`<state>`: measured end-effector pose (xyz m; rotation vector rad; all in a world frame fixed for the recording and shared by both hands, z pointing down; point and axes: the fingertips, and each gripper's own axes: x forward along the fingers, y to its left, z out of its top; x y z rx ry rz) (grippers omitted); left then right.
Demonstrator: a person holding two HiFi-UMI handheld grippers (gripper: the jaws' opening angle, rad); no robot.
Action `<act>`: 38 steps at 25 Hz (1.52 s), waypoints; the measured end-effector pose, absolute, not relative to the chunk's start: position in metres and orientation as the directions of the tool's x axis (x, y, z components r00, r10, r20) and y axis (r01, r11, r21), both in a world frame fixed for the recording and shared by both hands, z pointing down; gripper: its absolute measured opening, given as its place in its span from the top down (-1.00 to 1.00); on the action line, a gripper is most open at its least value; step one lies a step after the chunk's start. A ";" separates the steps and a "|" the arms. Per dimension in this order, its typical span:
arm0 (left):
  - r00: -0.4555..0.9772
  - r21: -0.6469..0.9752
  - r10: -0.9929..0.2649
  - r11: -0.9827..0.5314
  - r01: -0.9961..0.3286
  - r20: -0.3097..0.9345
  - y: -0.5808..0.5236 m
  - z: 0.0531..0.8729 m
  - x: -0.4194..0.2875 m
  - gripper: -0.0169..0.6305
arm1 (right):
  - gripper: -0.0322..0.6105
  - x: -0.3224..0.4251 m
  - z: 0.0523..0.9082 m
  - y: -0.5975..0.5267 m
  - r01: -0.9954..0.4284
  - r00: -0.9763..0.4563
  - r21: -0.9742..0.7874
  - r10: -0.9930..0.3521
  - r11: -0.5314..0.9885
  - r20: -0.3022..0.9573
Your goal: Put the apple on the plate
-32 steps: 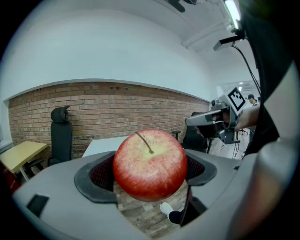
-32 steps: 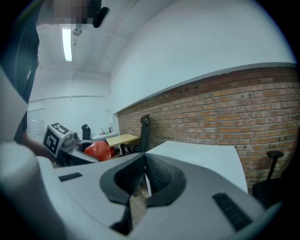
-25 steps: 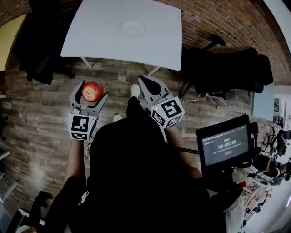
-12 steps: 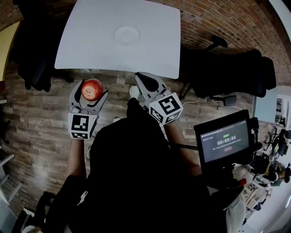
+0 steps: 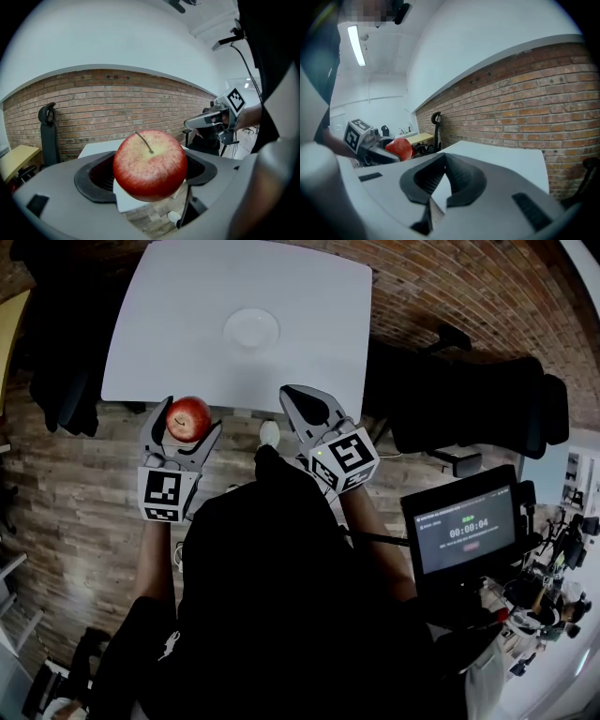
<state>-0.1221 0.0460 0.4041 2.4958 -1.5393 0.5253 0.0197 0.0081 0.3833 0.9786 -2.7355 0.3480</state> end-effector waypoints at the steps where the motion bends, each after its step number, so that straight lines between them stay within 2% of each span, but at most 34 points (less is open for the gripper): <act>1: 0.405 -0.042 -0.826 -0.455 -0.889 0.392 0.024 0.407 -0.110 -0.35 | 0.89 0.033 0.387 -0.015 -0.641 -0.758 -0.159 -0.587 0.750 0.285; 5: 0.398 -0.033 -0.813 -0.454 -0.891 0.425 -0.026 0.415 -0.077 -0.35 | 0.89 0.065 0.392 -0.072 -0.638 -0.762 -0.181 -0.581 0.748 0.286; 22: 0.427 -0.071 -0.801 -0.498 -0.864 0.421 -0.037 0.400 -0.076 -0.35 | 0.89 0.061 0.388 -0.077 -0.656 -0.749 -0.180 -0.604 0.733 0.271; 29: 0.403 -0.085 -0.787 -0.494 -0.866 0.467 -0.088 0.420 -0.019 -0.35 | 0.89 0.121 0.414 -0.139 -0.647 -0.760 -0.217 -0.596 0.731 0.258; 38: 0.394 -0.089 -0.784 -0.490 -0.867 0.479 -0.086 0.410 -0.028 -0.35 | 0.89 0.102 0.406 -0.134 -0.620 -0.783 -0.232 -0.576 0.749 0.234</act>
